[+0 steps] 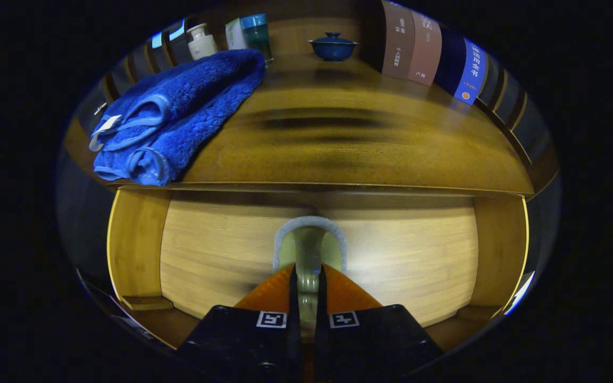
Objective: Pull open the drawer, take out the items inside it, and place them on the countertop above the cabinet.
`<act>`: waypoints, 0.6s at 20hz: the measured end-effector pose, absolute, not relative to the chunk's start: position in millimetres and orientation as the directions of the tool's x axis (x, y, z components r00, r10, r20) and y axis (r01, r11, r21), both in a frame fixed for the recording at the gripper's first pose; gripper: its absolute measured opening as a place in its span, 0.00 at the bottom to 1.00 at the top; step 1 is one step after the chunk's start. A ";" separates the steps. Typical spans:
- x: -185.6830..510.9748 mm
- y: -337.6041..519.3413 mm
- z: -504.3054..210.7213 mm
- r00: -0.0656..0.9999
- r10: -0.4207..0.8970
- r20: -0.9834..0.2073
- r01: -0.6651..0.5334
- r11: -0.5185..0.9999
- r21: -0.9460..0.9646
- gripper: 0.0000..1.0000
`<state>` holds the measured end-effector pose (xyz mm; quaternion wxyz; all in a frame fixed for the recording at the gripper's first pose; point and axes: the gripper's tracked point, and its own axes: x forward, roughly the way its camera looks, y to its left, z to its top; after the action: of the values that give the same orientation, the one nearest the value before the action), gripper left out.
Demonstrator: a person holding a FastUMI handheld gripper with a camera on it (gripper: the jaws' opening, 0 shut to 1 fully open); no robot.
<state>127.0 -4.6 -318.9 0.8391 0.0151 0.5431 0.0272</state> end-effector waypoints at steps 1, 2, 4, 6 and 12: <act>123.5 -3.6 -311.8 0.427 0.069 -0.902 -0.033 0.998 0.060 0.14; 120.2 -4.1 -303.1 0.451 0.072 -0.890 -0.032 0.997 0.065 0.14; 111.3 -6.0 -282.1 0.498 0.089 -0.862 -0.027 0.996 0.087 0.14; 102.7 -5.6 -258.7 0.546 0.114 -0.830 -0.025 0.992 0.120 0.14; 120.7 -15.7 -189.3 0.689 0.122 -0.714 -0.029 0.990 0.141 0.14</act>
<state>120.7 -15.7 -189.3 0.9171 0.0594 0.3922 0.0411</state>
